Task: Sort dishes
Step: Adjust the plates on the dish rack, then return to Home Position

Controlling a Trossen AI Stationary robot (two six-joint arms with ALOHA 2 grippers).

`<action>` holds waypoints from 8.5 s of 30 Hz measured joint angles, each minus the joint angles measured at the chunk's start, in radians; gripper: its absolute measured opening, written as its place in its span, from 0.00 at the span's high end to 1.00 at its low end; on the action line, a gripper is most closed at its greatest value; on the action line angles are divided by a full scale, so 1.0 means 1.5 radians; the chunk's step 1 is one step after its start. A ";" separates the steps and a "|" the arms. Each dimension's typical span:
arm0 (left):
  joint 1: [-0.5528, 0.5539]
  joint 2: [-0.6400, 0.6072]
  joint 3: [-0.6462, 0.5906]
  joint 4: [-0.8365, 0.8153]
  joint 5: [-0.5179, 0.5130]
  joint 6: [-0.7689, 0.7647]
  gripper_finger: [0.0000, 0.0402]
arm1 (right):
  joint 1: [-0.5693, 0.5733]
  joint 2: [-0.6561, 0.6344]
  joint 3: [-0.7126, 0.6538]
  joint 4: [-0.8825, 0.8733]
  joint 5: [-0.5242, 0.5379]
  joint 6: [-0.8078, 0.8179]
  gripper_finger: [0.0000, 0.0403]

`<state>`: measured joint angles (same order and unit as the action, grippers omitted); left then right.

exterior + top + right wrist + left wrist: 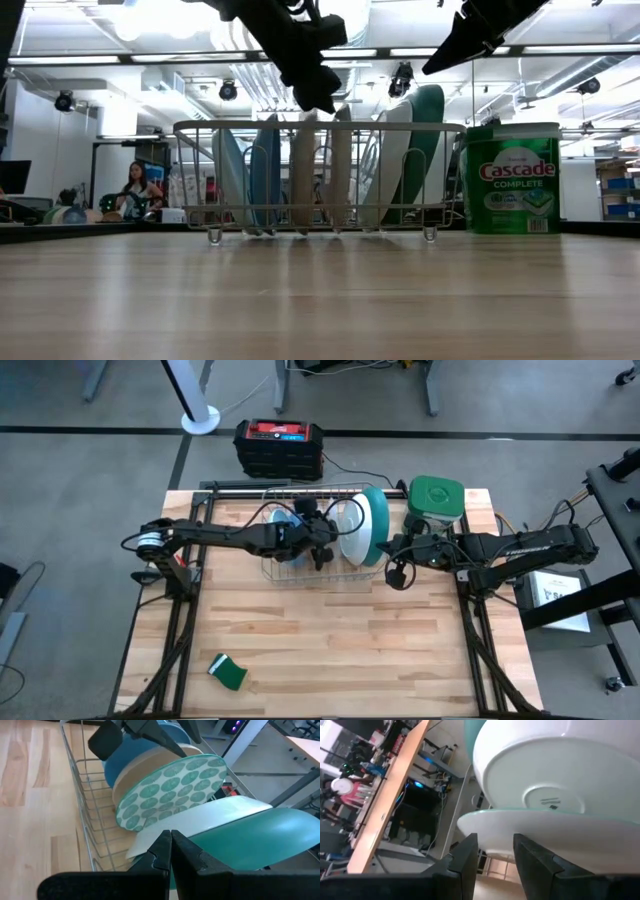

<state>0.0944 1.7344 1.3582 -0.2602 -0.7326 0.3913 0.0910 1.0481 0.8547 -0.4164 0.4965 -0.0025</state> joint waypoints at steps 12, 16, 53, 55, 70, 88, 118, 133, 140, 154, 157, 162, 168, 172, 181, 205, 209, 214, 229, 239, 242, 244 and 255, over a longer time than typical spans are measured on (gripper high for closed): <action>0.001 -0.001 0.002 0.028 0.071 0.016 0.71 | 0.000 0.000 0.000 0.000 0.000 0.000 1.00; 0.001 -0.001 0.002 0.045 0.082 0.027 0.71 | 0.000 0.000 0.000 0.000 0.000 0.000 1.00; -0.082 -0.079 0.015 -0.128 0.141 -0.037 0.71 | 0.000 0.005 -0.001 0.039 -0.027 -0.040 1.00; -0.108 -0.105 -0.019 -0.066 0.180 -0.018 0.71 | 0.000 0.017 -0.014 0.123 -0.080 -0.067 1.00; -0.310 -0.345 -0.286 0.163 0.088 0.039 0.71 | 0.015 0.036 -0.077 0.404 -0.145 -0.193 1.00; -0.379 -0.622 -0.577 0.209 -0.064 -0.028 0.71 | 0.025 -0.133 -0.249 0.422 -0.144 -0.192 1.00; -0.088 -0.275 -0.289 0.223 0.033 0.009 0.71 | 0.025 -0.153 -0.290 0.421 -0.087 -0.151 1.00; -0.001 -0.136 -0.184 0.161 0.030 -0.015 0.71 | 0.025 -0.153 -0.290 0.401 -0.086 -0.143 1.00; 0.006 -0.161 -0.187 0.123 -0.024 -0.018 0.71 | 0.025 -0.153 -0.290 0.400 -0.086 -0.142 1.00; 0.018 -0.066 -0.107 0.107 0.012 0.006 0.71 | 0.025 -0.153 -0.290 0.400 -0.086 -0.135 1.00; 0.024 -0.035 -0.062 0.058 0.013 0.002 0.71 | 0.025 -0.153 -0.290 0.400 -0.086 -0.133 1.00; 0.030 0.005 -0.012 0.014 0.013 -0.009 0.71 | 0.025 -0.153 -0.290 0.399 -0.086 -0.132 1.00; 0.031 0.015 0.013 0.007 0.019 0.000 0.71 | 0.025 -0.153 -0.291 0.392 -0.086 -0.127 1.00; 0.031 0.011 0.017 0.006 0.039 0.009 0.71 | 0.025 -0.153 -0.291 0.390 -0.086 -0.126 1.00; 0.038 0.013 0.019 0.016 0.117 0.009 0.71 | 0.025 -0.153 -0.292 0.390 -0.086 -0.126 1.00; -0.083 -0.150 -0.014 -0.131 0.238 -0.050 0.71 | 0.025 -0.153 -0.292 0.391 -0.086 -0.132 1.00; -0.119 -0.232 -0.109 -0.035 0.251 -0.028 0.71 | 0.025 -0.153 -0.293 0.403 -0.086 -0.153 1.00; -0.150 -0.340 -0.249 0.089 0.251 -0.005 0.71 | 0.025 -0.153 -0.296 0.430 -0.104 -0.189 1.00; -0.167 -0.630 -0.504 0.178 0.206 0.000 0.71 | 0.025 -0.246 -0.307 0.439 -0.109 -0.240 1.00; -0.167 -0.758 -0.599 0.179 0.133 -0.031 0.71 | 0.025 -0.323 -0.358 0.440 -0.104 -0.227 1.00; -0.167 -0.780 -0.615 0.177 0.119 -0.035 0.71 | 0.025 -0.324 -0.364 0.443 -0.104 -0.221 1.00; -0.167 -0.792 -0.625 0.178 0.115 -0.035 0.71 | 0.025 -0.322 -0.366 0.440 -0.103 -0.220 1.00; -0.167 -0.817 -0.650 0.177 0.110 -0.057 0.71 | 0.024 -0.301 -0.372 0.440 -0.068 -0.198 1.00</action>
<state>-0.1555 0.5084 0.3828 0.0050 -0.5671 0.3051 0.1272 0.5973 0.2965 0.2441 0.3943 -0.3000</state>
